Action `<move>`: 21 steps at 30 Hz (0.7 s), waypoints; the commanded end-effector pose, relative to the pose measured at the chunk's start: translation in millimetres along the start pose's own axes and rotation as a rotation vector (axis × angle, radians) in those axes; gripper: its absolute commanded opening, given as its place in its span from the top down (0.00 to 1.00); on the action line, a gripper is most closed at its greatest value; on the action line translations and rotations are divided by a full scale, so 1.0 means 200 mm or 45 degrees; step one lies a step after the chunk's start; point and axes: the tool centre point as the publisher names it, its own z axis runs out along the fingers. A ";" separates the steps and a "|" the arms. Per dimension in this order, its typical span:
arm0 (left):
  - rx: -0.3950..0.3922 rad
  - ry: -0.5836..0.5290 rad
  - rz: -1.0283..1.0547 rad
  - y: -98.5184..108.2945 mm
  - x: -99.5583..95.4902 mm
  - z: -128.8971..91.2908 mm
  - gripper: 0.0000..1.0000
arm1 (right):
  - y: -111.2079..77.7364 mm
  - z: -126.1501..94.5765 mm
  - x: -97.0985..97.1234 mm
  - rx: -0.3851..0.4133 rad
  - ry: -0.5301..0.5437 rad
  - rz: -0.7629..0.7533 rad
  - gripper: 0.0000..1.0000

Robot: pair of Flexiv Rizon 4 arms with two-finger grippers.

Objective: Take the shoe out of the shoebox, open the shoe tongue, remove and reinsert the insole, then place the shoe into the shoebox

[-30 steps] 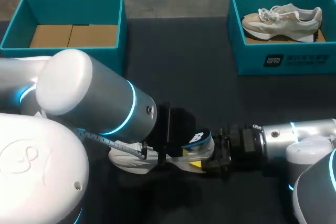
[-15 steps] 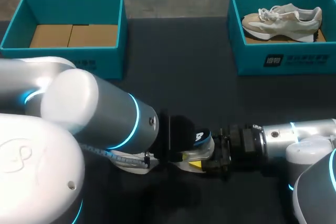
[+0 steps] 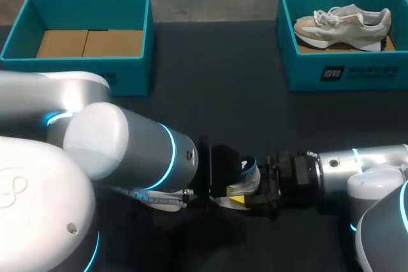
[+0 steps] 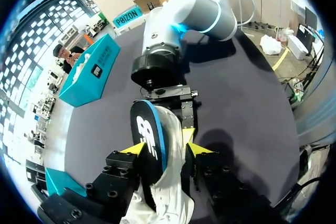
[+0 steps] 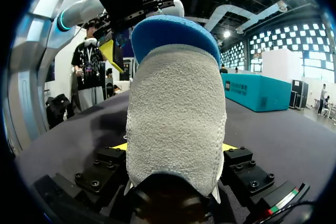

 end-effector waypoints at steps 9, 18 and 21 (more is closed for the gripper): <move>0.019 -0.104 -0.019 -0.02 0.00 0.15 0.60 | 0.01 0.00 0.00 0.008 0.003 0.001 1.00; 0.028 -0.144 -0.054 -0.01 -0.03 0.16 1.00 | 0.01 0.00 0.00 0.008 0.003 0.001 1.00; 0.037 -0.155 -0.060 -0.01 -0.04 0.15 1.00 | 0.01 0.00 0.00 0.008 0.003 0.001 1.00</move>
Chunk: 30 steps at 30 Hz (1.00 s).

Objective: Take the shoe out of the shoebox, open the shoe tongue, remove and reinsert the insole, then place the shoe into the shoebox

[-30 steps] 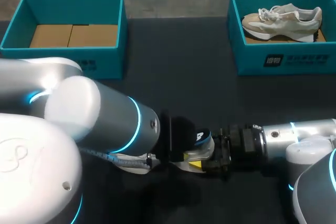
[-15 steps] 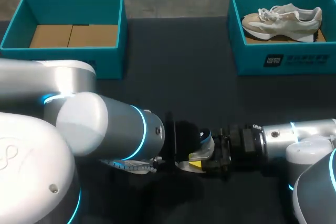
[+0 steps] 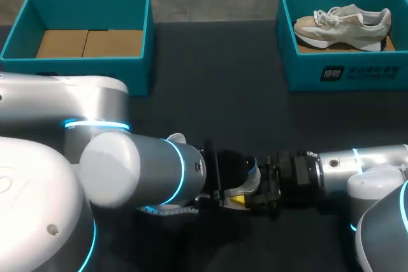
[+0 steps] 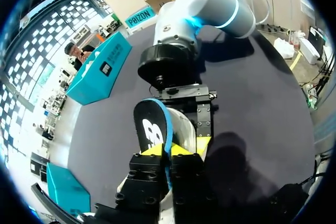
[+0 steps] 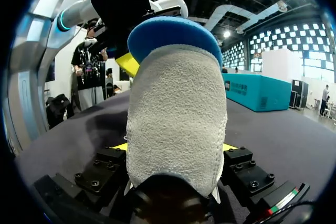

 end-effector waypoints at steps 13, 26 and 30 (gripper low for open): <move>0.085 -0.020 -0.031 -0.08 -0.04 -0.07 1.00 | 0.01 0.00 0.01 0.007 0.003 0.000 1.00; 0.156 -0.038 -0.028 -0.11 -0.06 -0.06 0.56 | 0.01 0.00 0.01 0.007 0.003 0.000 1.00; 0.164 0.007 -0.011 -0.08 -0.05 -0.05 0.54 | 0.01 0.00 0.01 0.007 0.003 0.000 1.00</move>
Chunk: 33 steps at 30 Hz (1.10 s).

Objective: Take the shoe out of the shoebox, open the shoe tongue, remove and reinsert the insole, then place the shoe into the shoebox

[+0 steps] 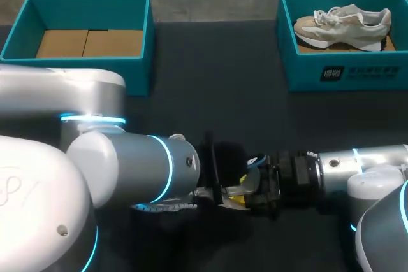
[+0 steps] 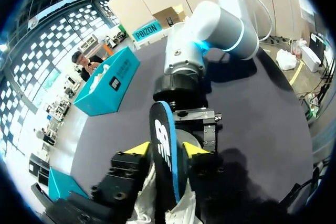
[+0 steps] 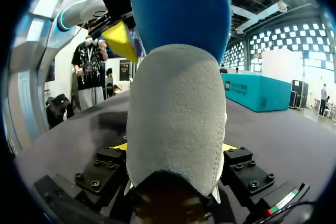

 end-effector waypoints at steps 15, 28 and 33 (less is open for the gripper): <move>0.067 0.012 0.008 0.11 0.00 0.02 0.56 | 0.01 0.00 0.00 0.008 0.003 0.001 1.00; 0.081 -0.038 0.032 0.10 0.01 0.06 0.55 | 0.01 0.00 0.00 0.008 0.003 0.001 1.00; 0.089 -0.056 0.030 0.10 -0.01 0.07 0.54 | 0.01 0.00 0.00 0.008 0.003 0.001 1.00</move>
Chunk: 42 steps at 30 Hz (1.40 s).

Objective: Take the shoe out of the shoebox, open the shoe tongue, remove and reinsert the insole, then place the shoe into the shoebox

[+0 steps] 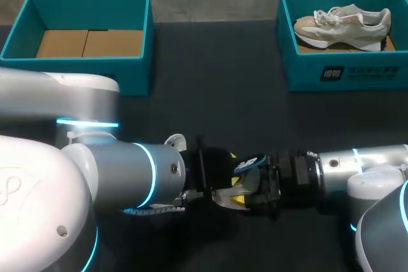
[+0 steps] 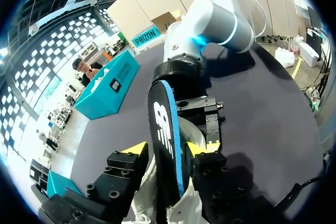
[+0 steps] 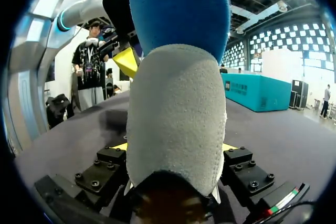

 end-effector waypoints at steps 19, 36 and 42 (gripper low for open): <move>0.045 0.073 -0.131 0.02 -0.05 0.08 1.00 | 0.01 0.00 0.00 0.008 0.003 0.001 1.00; 0.111 0.191 -0.158 -0.20 -0.12 0.02 1.00 | 0.01 0.00 0.00 0.008 0.003 0.001 1.00; 0.032 0.204 -0.159 -0.26 -0.14 0.01 1.00 | 0.01 0.00 0.00 0.008 0.003 0.001 1.00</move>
